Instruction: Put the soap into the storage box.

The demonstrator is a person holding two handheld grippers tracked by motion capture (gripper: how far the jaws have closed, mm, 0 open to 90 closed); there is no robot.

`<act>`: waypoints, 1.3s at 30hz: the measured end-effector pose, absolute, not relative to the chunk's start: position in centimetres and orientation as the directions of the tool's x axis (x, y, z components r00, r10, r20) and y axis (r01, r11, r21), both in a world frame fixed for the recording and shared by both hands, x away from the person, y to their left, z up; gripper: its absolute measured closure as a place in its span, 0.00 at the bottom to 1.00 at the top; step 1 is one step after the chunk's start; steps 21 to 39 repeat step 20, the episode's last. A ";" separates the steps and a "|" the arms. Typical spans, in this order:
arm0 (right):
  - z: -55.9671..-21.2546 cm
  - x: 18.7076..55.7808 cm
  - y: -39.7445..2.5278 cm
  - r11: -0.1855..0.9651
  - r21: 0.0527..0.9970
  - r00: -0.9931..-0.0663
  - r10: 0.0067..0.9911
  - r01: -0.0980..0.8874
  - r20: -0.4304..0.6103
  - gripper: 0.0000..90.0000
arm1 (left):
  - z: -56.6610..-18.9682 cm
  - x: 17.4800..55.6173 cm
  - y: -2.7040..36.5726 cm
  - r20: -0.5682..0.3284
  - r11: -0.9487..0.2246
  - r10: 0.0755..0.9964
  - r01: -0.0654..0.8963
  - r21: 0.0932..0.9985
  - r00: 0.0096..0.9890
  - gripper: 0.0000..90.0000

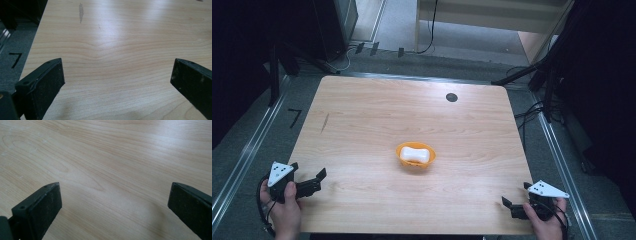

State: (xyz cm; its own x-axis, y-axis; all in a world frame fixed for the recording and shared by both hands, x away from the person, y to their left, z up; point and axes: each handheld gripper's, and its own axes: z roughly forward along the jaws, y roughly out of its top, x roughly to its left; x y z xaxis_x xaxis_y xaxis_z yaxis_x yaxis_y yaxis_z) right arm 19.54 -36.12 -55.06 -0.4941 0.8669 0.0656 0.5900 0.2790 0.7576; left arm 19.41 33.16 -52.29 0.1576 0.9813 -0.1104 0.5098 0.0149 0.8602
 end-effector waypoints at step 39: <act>-55.2 18.7 -36.5 0.212 0.820 -0.457 0.887 0.531 0.067 0.00 | -52.3 19.4 33.0 -0.098 0.004 0.983 0.512 0.859 0.156 0.00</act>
